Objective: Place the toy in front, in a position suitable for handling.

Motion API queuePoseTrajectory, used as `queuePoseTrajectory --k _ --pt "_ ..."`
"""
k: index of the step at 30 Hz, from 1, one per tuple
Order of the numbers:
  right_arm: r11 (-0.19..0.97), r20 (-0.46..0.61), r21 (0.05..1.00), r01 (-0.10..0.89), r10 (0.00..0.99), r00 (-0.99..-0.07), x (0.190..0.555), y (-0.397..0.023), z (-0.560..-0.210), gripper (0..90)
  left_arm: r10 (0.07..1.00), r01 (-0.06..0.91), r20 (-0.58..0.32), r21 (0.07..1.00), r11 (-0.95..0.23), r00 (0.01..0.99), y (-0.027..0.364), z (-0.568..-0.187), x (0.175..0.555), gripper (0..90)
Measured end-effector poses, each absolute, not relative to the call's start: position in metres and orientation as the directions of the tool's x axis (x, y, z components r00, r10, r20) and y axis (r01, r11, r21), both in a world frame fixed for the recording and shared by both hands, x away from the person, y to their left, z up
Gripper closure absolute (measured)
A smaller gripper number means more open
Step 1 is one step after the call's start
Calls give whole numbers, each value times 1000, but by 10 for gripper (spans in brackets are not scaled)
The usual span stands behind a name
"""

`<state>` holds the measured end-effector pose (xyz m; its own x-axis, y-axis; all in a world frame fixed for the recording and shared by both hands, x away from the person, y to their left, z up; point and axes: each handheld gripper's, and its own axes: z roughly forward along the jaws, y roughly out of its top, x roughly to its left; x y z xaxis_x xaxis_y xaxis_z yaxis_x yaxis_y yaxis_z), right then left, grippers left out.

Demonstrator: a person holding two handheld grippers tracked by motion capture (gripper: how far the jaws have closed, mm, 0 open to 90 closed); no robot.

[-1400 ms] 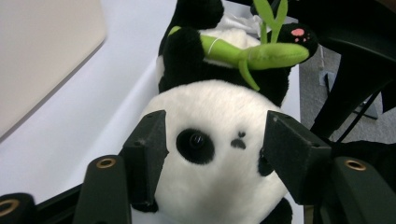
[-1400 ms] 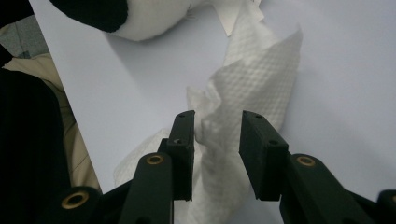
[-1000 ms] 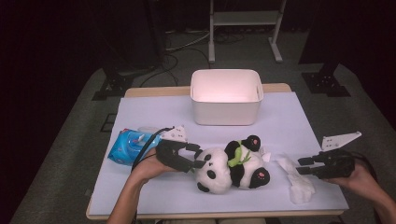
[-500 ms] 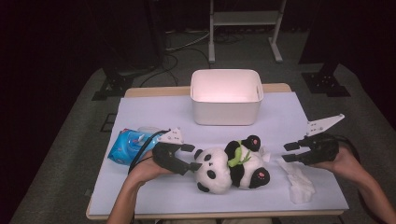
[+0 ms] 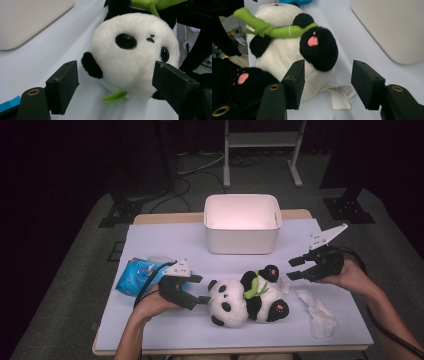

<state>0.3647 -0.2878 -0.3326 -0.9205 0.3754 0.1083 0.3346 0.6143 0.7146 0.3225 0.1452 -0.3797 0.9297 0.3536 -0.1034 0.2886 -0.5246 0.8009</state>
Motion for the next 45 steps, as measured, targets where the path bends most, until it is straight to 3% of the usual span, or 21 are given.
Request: queuePoseTrajectory --k 16,45 --pt "682 33 692 234 294 -955 390 -239 -307 427 365 280 -88 810 -515 927 145 -380 316 161" --pt "721 1 668 184 246 -969 433 -192 -285 404 386 308 -110 809 -500 916 158 -378 312 112"
